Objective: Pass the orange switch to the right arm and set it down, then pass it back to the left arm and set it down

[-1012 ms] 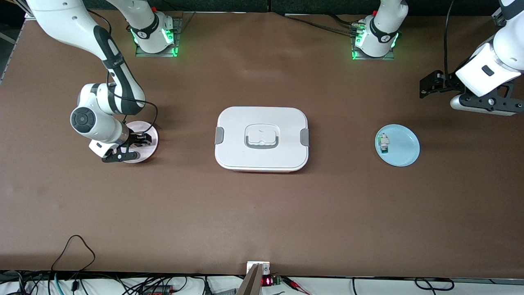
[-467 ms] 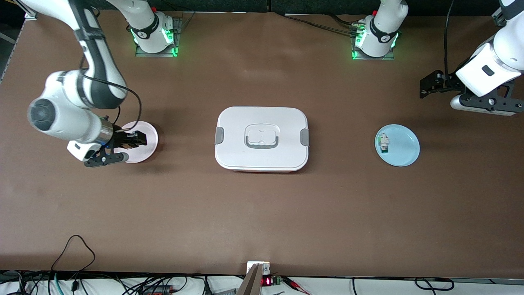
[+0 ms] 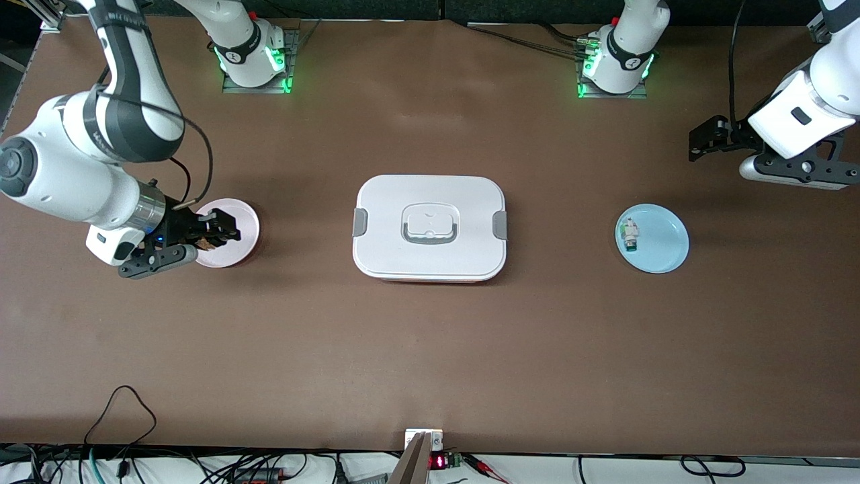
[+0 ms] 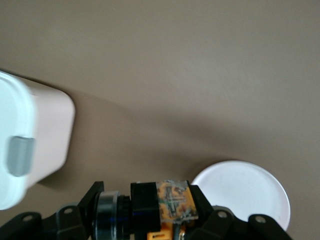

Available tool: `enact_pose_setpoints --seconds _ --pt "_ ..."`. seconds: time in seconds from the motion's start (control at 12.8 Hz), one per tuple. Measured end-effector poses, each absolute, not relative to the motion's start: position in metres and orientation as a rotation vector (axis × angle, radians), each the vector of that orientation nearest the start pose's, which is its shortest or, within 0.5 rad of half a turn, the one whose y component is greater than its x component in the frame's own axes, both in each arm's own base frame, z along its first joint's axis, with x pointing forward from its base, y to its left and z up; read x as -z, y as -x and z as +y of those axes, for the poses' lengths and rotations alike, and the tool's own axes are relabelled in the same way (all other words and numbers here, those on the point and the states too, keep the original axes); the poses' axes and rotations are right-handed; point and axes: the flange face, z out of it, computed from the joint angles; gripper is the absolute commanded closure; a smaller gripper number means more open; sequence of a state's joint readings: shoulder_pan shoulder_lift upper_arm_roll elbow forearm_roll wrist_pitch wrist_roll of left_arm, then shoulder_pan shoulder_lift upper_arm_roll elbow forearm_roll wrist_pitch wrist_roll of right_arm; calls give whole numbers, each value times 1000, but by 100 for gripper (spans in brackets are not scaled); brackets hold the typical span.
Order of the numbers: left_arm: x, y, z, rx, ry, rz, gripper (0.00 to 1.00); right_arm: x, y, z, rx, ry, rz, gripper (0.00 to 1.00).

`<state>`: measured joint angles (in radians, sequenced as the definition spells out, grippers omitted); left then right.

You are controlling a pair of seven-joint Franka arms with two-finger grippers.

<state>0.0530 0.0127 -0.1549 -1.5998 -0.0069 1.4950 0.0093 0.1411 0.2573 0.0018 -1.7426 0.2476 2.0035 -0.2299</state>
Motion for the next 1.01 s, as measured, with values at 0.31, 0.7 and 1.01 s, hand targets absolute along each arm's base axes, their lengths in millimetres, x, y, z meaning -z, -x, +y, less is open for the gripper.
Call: enact_pose_setpoints --seconds 0.31,0.7,1.01 --pt "-597 -544 -58 -203 3150 176 0 -484 -627 157 161 2828 -517 67" --pt "-592 -525 -81 -468 3335 216 0 -532 -605 253 314 2648 -893 67" --pt "-581 -530 -101 -622 3541 246 0 -565 -588 302 468 2404 -1151 67"
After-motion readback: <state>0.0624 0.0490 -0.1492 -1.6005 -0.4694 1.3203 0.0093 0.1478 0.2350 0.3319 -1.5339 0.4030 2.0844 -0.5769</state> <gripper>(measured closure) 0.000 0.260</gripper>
